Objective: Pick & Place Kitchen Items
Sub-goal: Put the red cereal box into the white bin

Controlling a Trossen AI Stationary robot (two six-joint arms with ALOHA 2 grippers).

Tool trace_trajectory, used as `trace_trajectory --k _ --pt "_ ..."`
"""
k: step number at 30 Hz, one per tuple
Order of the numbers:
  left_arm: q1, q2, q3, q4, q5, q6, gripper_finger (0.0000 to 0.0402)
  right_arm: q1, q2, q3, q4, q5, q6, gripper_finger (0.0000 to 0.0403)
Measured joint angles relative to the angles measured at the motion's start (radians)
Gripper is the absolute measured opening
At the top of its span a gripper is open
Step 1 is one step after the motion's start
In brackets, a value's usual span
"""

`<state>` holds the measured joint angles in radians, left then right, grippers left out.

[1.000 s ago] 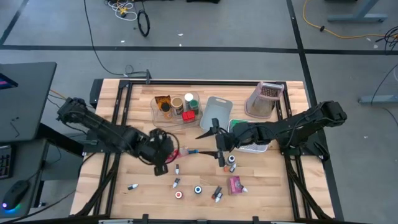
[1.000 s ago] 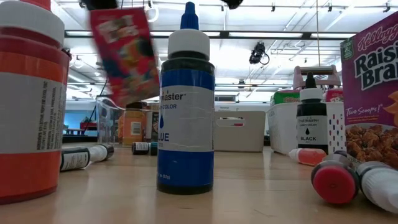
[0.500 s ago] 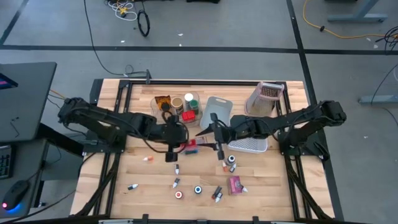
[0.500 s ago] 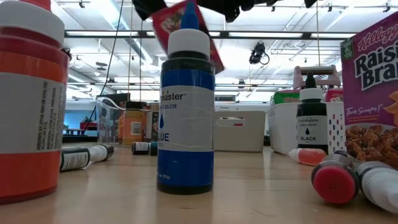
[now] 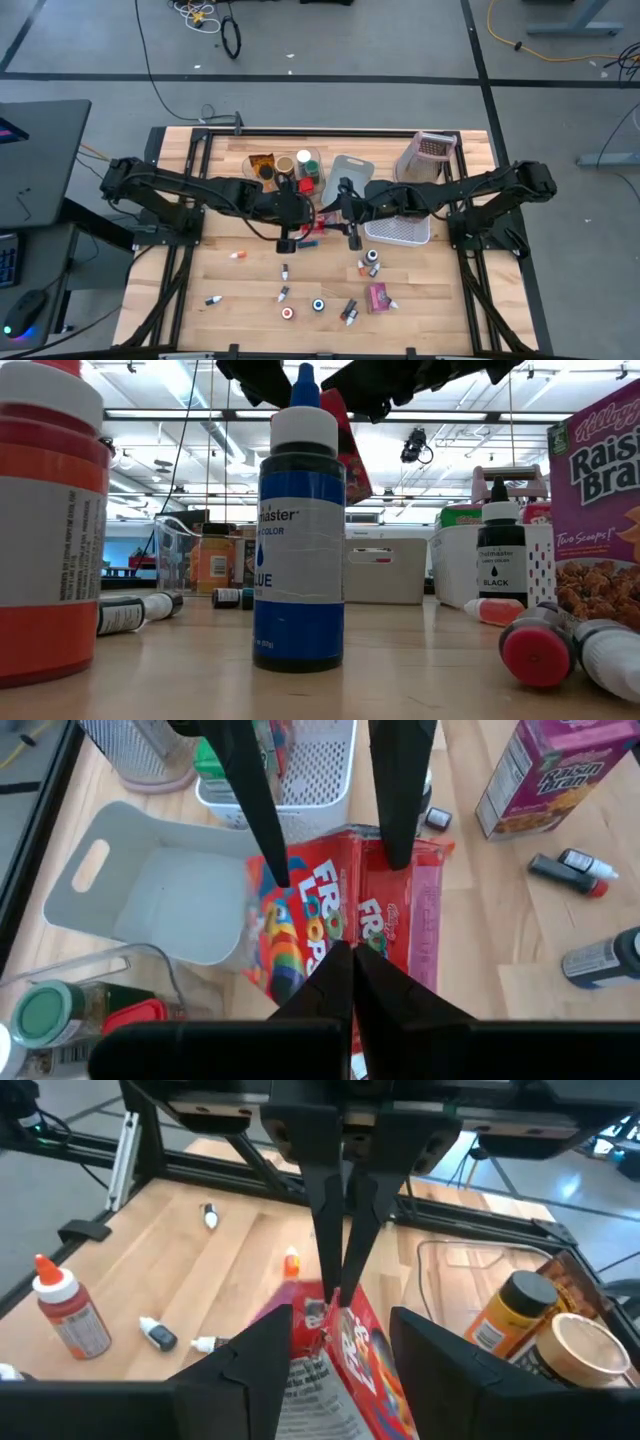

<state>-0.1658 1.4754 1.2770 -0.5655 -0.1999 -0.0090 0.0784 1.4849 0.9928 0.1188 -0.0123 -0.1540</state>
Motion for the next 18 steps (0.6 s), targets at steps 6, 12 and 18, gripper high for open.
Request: trace_trajectory --k 6,12,18 --pt "0.006 0.000 0.000 -0.002 -0.003 -0.011 0.0004 -0.002 0.000 0.001 -0.029 0.068 -0.019 0.0145" --pt "0.006 0.000 0.000 0.002 0.003 -0.013 0.0004 -0.008 0.000 0.001 -0.035 0.069 -0.047 0.0062" --pt "0.004 0.000 0.000 0.006 0.006 -0.011 0.0010 -0.008 0.000 0.001 -0.040 0.049 -0.071 0.0011"
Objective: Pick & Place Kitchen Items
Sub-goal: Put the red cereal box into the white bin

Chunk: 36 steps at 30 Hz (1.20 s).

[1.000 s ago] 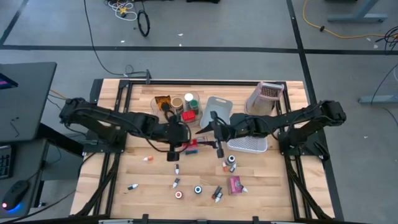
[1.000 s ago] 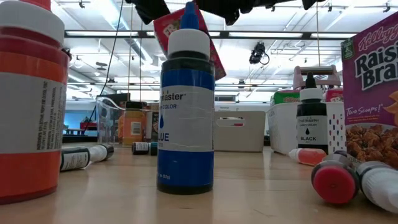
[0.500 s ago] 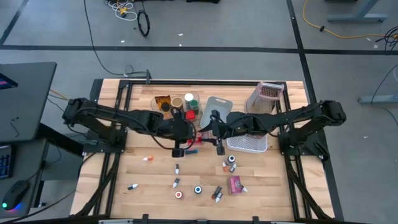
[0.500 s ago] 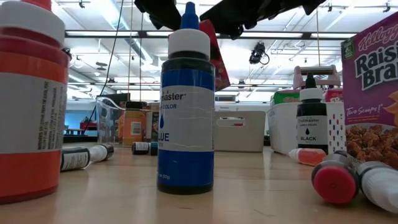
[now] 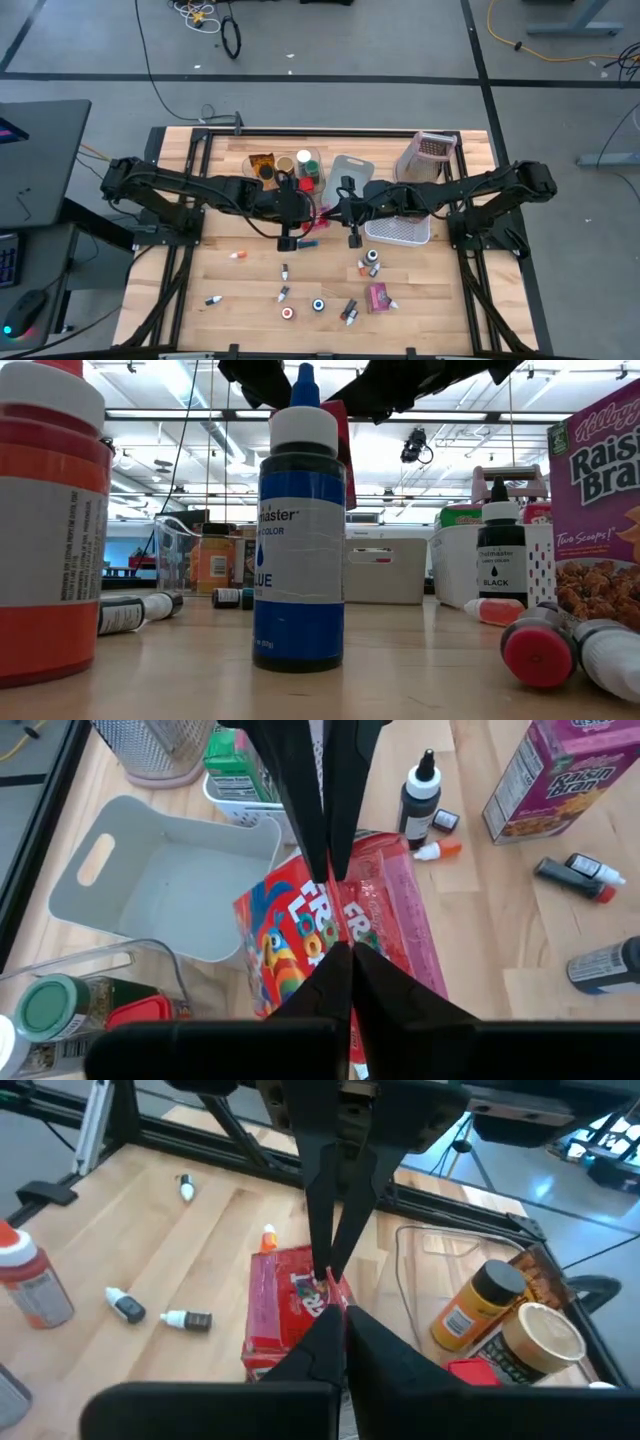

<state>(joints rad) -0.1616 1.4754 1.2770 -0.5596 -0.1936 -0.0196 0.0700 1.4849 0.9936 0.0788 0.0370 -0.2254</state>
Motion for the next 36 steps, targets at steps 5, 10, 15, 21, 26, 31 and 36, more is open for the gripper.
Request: trace_trajectory --k 5,10,15,21,26,31,36 --pt "0.000 -0.001 0.000 0.004 -0.016 0.013 0.0019 -0.001 0.000 0.000 0.000 -0.001 0.068 0.0006" --pt "-0.002 -0.005 0.006 0.025 -0.032 0.011 0.0026 -0.003 0.004 -0.002 -0.009 0.013 0.070 0.0006" --pt "-0.001 -0.003 0.006 0.036 -0.034 -0.020 0.0019 -0.002 0.004 -0.002 -0.003 0.007 0.087 0.0005" --pt "-0.001 -0.003 0.004 0.032 -0.065 0.005 0.0008 0.014 -0.023 -0.002 -0.024 0.012 0.116 0.0005" --pt "-0.005 -0.048 0.003 0.027 -0.134 -0.025 0.0013 0.066 -0.150 -0.002 -0.152 0.118 0.213 0.0005" --pt "-0.005 -0.107 0.003 0.028 -0.219 -0.002 0.0021 0.131 -0.333 -0.002 -0.350 0.162 0.380 0.0005" --pt "-0.005 -0.140 0.001 0.010 -0.239 0.001 0.0016 0.206 -0.499 -0.001 -0.588 0.270 0.524 0.0005"
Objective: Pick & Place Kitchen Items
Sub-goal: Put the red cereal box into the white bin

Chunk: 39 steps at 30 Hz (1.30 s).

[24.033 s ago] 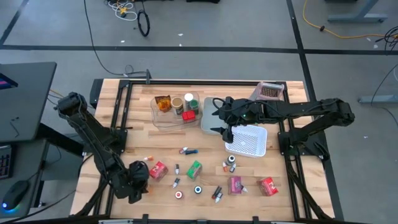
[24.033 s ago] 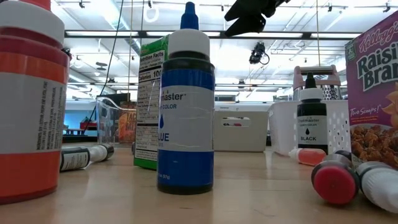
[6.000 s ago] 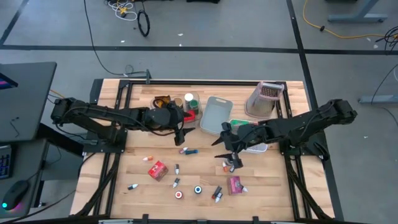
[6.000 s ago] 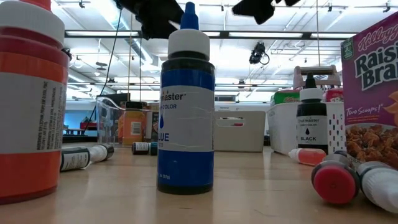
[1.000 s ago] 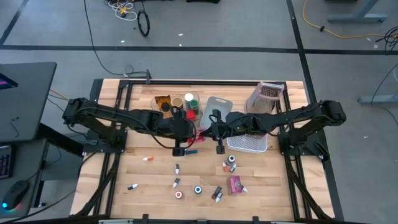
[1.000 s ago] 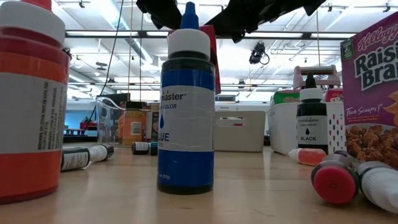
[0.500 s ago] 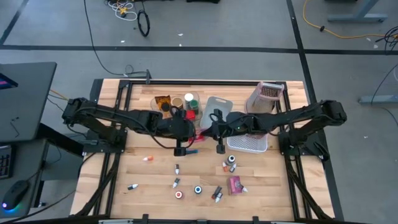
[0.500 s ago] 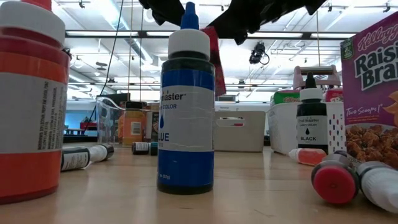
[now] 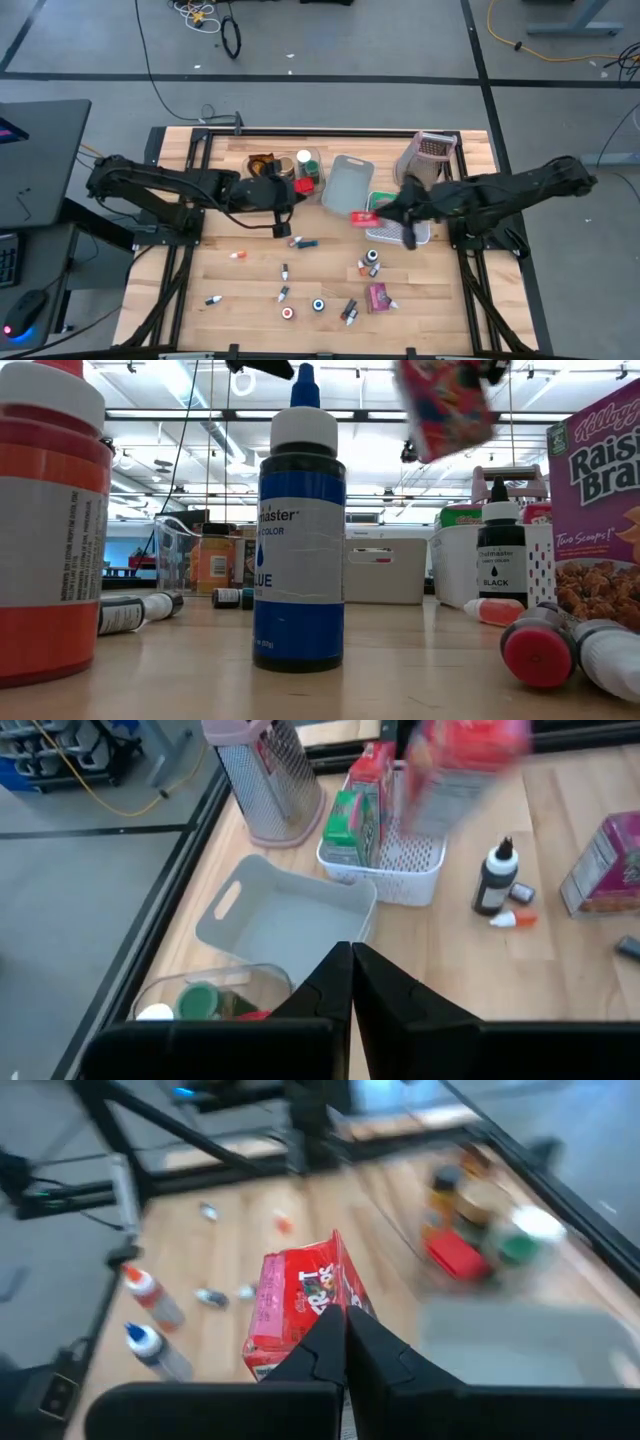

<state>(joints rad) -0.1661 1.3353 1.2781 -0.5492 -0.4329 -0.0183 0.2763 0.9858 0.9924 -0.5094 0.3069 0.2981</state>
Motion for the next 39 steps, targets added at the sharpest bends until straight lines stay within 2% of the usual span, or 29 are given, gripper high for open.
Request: trace_trajectory --k 3,7,13,21,28,34,39 --pt "0.000 -0.001 0.001 0.006 0.000 0.012 0.0011 0.060 -0.080 -0.019 -0.120 0.079 0.102 0.0005" --pt "0.000 0.000 0.001 0.004 -0.001 0.019 0.0009 0.104 -0.176 -0.098 -0.188 0.094 0.212 0.0005" --pt "0.000 0.000 0.001 0.000 -0.024 0.019 0.0017 0.117 -0.317 -0.265 -0.197 0.098 0.344 0.0005" --pt "0.000 0.000 0.001 -0.001 -0.027 0.003 0.0008 0.117 -0.441 -0.417 -0.209 0.176 0.410 0.0005" --pt "0.000 0.001 0.001 -0.001 -0.027 -0.027 0.0017 0.117 -0.468 -0.493 -0.227 0.180 0.457 0.0005" --pt "0.000 0.002 0.001 -0.001 -0.027 -0.029 0.0014 0.117 -0.467 -0.539 -0.236 0.171 0.499 0.0022" --pt "0.000 0.002 0.001 -0.001 -0.027 -0.030 0.0008 0.117 -0.468 -0.539 -0.247 0.114 0.502 0.0025"
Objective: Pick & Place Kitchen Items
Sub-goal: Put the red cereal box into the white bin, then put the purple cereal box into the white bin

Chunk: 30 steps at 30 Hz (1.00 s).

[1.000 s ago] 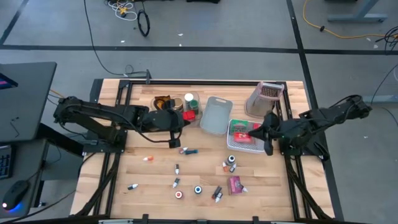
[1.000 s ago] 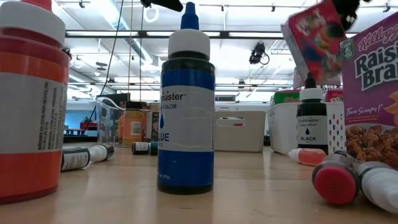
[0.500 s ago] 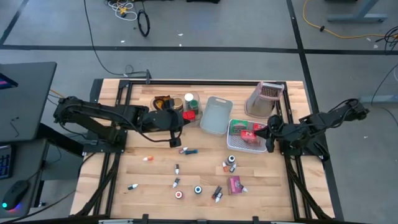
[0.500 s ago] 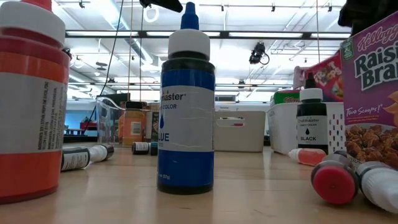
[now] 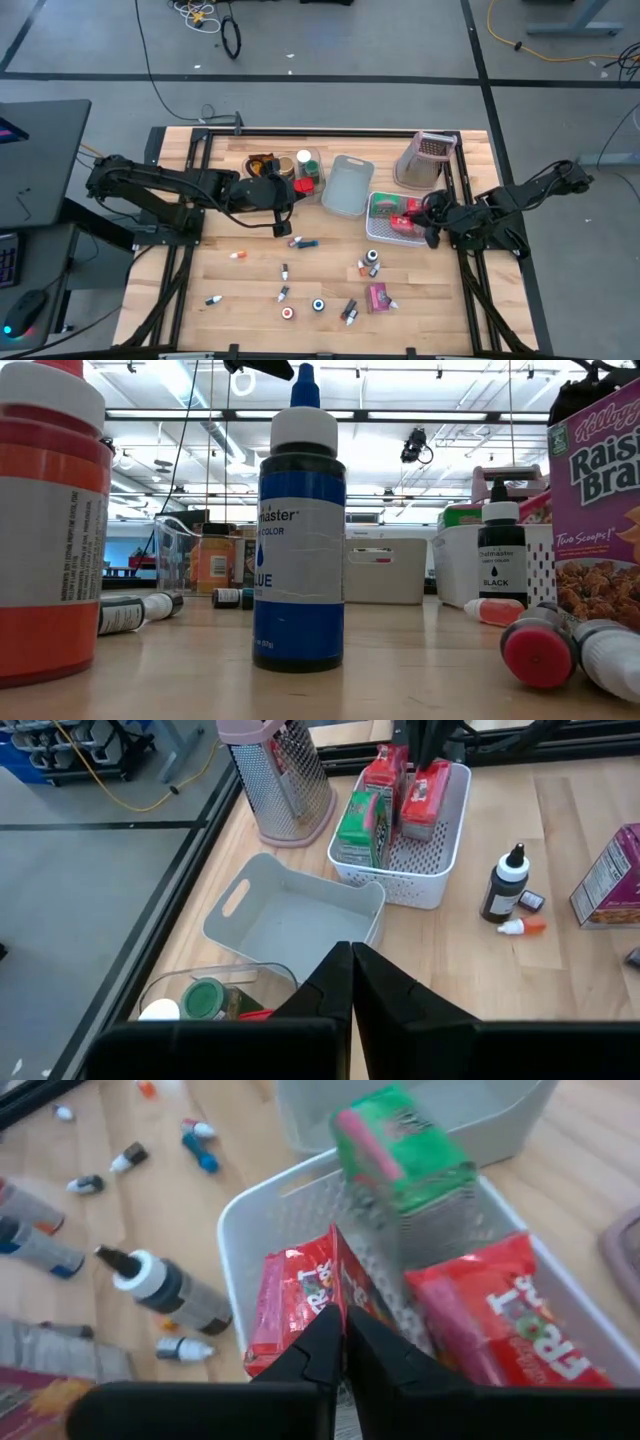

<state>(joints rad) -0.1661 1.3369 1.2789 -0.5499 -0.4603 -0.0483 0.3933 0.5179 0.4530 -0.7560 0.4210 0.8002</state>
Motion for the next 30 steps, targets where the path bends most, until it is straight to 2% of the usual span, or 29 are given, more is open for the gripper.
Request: trace_trajectory --k 5,9,15,20,30 --pt "0.000 0.000 0.000 0.000 0.000 0.000 0.0014 0.000 -0.001 0.000 -0.011 -0.133 -0.031 0.0025" --pt "0.000 0.000 0.000 0.000 -0.002 0.000 0.0019 0.000 0.000 0.011 -0.038 -0.187 -0.026 0.0033" --pt "0.000 0.000 0.000 0.000 -0.011 0.000 0.0013 0.000 0.003 0.097 -0.230 -0.161 0.042 0.0042" --pt "0.000 0.000 0.000 0.000 -0.011 0.000 0.0009 -0.001 0.003 0.153 -0.402 -0.138 0.101 0.0030" --pt "0.000 0.000 0.000 0.000 -0.020 0.008 0.0014 -0.001 0.012 0.252 -0.387 -0.141 0.096 0.0004"
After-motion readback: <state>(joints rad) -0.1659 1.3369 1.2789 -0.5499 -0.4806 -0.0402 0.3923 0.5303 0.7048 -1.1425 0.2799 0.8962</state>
